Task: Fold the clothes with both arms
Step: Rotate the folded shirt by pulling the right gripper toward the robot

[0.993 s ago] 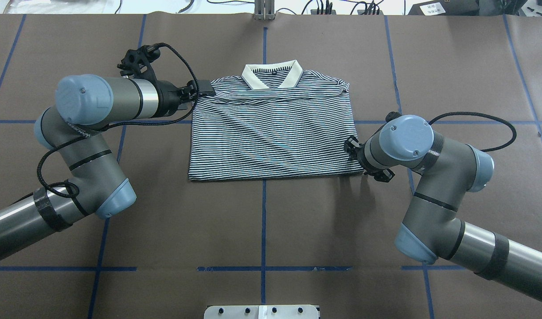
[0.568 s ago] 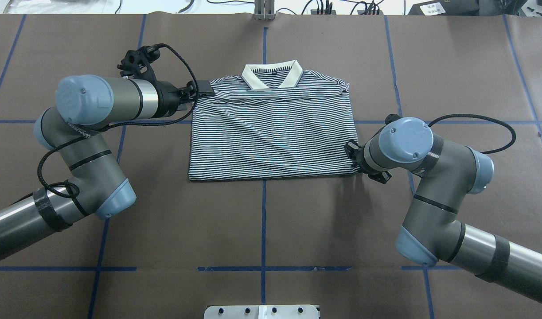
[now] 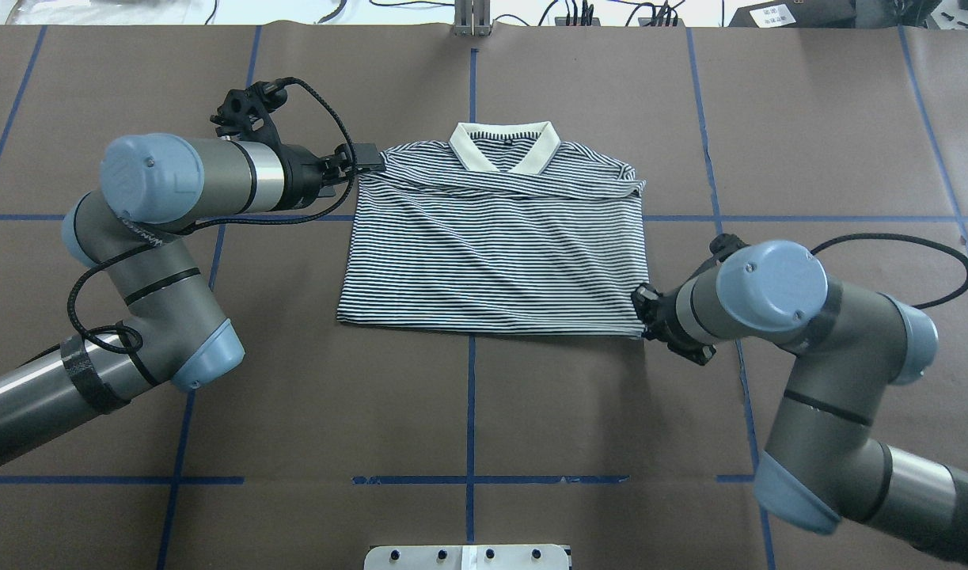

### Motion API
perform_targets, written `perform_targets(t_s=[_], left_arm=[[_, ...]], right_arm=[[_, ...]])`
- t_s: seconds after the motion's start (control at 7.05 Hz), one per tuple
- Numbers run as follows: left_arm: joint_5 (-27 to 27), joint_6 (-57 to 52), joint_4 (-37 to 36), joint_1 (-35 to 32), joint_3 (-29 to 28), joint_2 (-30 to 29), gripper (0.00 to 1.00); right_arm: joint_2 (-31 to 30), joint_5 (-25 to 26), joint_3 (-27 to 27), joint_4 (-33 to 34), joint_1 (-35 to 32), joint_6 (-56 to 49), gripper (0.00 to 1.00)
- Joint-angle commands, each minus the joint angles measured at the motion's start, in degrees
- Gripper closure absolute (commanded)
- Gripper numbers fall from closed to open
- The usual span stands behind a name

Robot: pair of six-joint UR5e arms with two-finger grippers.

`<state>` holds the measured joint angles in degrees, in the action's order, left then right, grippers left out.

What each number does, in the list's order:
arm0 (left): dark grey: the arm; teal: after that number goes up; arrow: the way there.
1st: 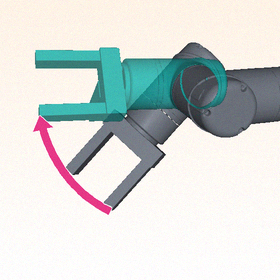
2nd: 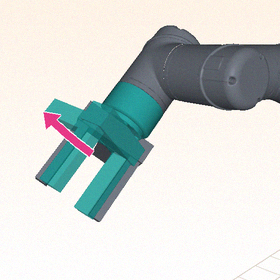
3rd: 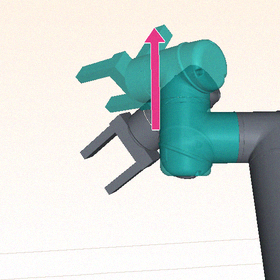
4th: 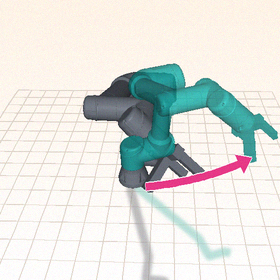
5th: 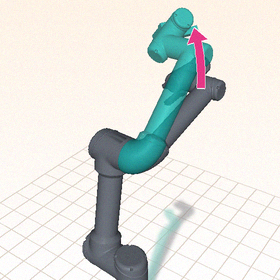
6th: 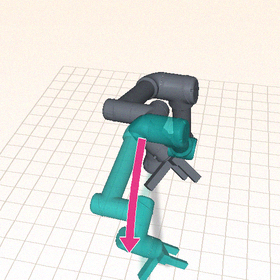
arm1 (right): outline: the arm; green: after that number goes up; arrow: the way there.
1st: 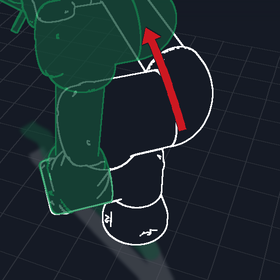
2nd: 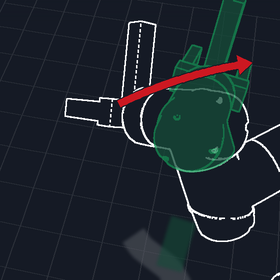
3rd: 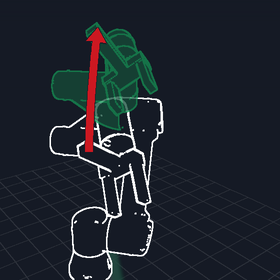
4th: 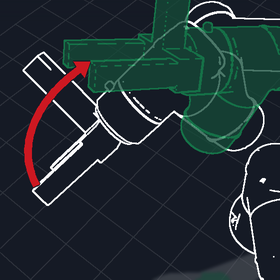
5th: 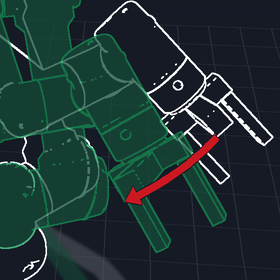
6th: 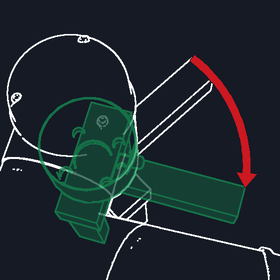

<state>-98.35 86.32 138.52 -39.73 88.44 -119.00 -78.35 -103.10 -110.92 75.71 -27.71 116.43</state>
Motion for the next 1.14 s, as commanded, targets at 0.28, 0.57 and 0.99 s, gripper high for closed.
perform_targets(t_s=[0.28, 0.57, 0.99], left_arm=[[-0.26, 2.18, 0.00, 0.35, 1.55, -0.09, 0.00], [-2.44, 7.34, -0.44, 3.66, 3.92, 0.00, 0.00], [-1.85, 10.35, -20.30, 13.14, 17.60, 5.43, 0.11]], right_arm=[[-11.56, -0.35, -20.02, 0.40, 23.62, 4.60, 1.00], [-11.38, -0.26, -20.12, 0.40, 23.85, 4.95, 0.01], [-9.99, -0.35, -19.60, 0.40, 10.44, 4.60, 0.00]])
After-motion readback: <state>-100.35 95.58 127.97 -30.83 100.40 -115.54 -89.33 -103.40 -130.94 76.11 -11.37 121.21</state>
